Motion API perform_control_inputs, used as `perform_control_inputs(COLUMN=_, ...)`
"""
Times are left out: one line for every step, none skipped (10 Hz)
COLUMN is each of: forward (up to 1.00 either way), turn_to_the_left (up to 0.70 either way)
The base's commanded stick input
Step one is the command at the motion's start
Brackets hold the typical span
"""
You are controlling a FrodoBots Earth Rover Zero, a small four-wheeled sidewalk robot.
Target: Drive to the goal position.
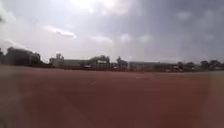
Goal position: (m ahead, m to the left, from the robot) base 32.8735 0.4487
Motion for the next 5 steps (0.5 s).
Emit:
perform_control_inputs(forward=0.7, turn_to_the_left=0.0)
perform_control_inputs(forward=0.7, turn_to_the_left=0.0)
perform_control_inputs(forward=0.7, turn_to_the_left=0.0)
perform_control_inputs(forward=0.7, turn_to_the_left=0.0)
perform_control_inputs(forward=0.7, turn_to_the_left=0.0)
